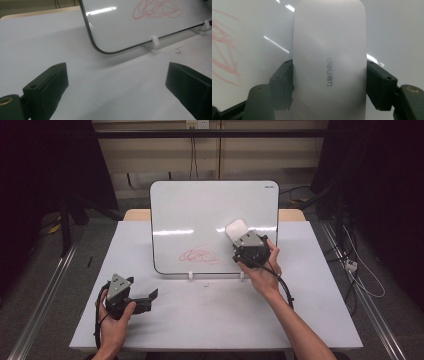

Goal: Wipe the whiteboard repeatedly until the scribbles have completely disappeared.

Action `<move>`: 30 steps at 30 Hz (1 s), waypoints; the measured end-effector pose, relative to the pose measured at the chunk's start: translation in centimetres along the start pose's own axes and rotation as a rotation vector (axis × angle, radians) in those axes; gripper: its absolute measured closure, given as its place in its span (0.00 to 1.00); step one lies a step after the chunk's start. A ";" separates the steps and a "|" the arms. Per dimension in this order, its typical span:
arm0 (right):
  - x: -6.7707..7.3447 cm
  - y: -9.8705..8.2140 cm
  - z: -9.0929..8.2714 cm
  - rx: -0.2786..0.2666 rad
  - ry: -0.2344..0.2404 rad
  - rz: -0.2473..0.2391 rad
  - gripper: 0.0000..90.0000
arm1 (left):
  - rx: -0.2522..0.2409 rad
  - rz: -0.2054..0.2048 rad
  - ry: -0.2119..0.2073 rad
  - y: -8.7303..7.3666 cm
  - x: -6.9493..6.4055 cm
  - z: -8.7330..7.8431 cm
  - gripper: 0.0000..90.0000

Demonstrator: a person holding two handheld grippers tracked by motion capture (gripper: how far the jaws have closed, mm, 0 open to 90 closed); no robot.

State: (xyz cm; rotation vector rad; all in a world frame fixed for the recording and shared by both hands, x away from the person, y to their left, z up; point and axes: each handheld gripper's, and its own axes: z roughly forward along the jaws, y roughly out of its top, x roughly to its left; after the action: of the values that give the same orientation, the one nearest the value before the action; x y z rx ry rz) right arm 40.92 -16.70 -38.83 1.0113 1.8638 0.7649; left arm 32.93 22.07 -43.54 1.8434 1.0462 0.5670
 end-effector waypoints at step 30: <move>7.0 0.7 0.6 -0.028 0.082 -0.096 0.35 | 0.003 0.008 0.005 0.0 -0.1 -0.1 0.05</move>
State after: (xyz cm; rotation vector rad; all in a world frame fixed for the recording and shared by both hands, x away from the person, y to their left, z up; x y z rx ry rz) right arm 39.59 -10.20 -41.28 0.8773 1.9514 0.7833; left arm 32.84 22.05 -43.48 1.8508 1.0443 0.5755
